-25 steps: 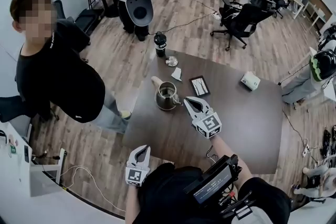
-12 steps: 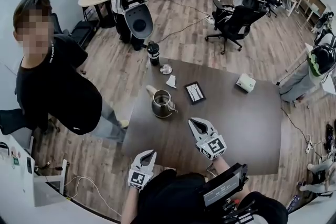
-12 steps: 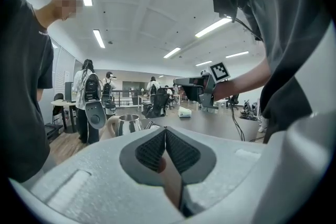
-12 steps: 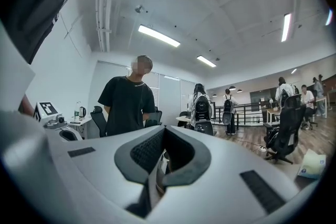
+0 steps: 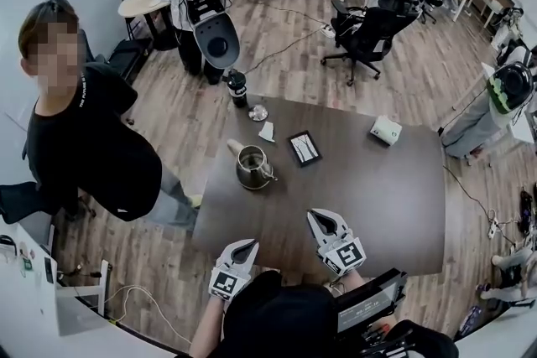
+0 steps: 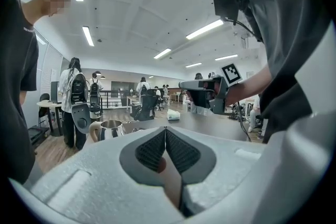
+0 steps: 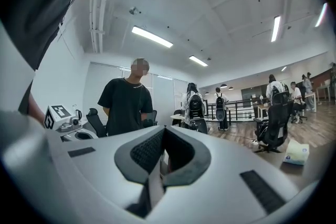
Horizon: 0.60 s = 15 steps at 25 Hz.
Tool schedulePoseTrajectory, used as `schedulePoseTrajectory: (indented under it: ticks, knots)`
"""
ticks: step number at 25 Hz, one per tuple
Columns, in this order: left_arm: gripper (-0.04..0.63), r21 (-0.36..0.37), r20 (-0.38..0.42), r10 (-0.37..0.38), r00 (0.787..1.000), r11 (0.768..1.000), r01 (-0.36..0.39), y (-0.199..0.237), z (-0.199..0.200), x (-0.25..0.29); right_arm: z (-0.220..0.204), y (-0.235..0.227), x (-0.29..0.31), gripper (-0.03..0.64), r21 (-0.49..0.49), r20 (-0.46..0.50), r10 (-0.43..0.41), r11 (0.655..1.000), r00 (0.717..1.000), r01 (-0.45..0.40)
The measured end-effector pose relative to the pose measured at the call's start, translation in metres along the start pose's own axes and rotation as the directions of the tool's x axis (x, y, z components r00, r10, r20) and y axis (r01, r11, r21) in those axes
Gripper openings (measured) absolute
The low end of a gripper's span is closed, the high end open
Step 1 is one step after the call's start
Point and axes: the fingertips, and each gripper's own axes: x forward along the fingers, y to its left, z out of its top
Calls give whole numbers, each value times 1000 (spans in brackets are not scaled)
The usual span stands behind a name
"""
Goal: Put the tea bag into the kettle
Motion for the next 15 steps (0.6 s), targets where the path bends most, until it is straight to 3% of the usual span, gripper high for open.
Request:
schedulePoseTrajectory:
  ticks: [15]
  knots:
    - [6, -12, 17, -52, 999, 999, 52, -62, 12, 30, 9, -5, -68, 6, 6, -7, -2, 1000, 1000, 2]
